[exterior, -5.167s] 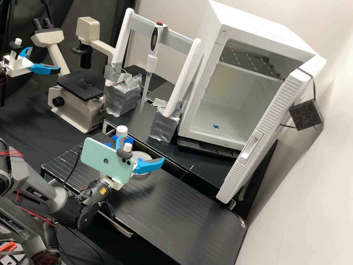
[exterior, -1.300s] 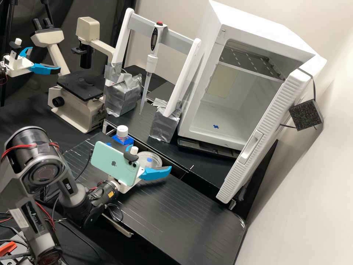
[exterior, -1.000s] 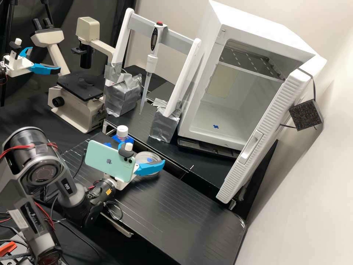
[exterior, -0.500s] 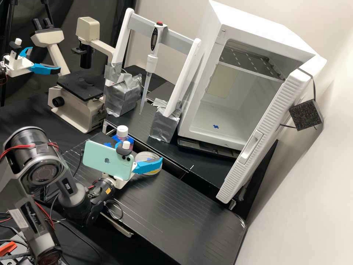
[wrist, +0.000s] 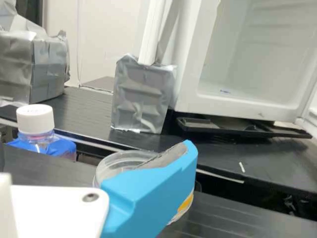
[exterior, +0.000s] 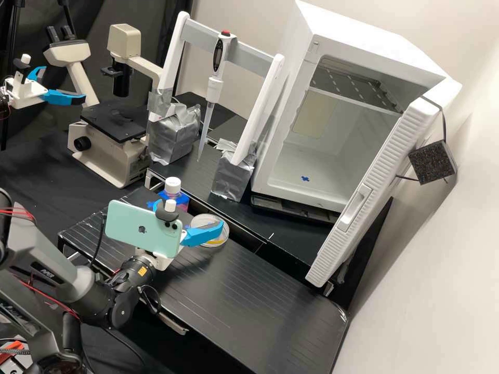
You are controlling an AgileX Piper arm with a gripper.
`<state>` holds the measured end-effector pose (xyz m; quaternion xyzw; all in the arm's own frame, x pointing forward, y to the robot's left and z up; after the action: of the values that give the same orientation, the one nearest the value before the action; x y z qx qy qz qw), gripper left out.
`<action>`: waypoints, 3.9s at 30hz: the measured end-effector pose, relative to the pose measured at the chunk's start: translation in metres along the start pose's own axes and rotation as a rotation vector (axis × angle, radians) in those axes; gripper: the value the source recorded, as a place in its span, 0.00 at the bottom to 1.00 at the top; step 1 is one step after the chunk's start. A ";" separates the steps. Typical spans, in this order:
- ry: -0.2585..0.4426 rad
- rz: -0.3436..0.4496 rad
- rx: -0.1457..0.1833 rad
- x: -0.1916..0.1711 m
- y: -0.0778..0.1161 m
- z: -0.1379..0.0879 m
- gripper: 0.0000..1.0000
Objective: Move the petri dish to the incubator
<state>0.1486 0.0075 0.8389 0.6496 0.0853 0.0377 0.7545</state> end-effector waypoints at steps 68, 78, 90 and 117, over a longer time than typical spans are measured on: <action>-0.159 0.053 0.114 0.024 -0.017 0.026 0.00; -0.158 0.056 0.118 0.025 -0.017 0.025 0.00; -0.164 0.063 0.127 0.026 -0.017 0.026 0.00; -0.163 0.211 0.187 0.036 0.026 0.033 0.00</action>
<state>0.1909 -0.0142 0.8659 0.7234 -0.0417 0.0562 0.6869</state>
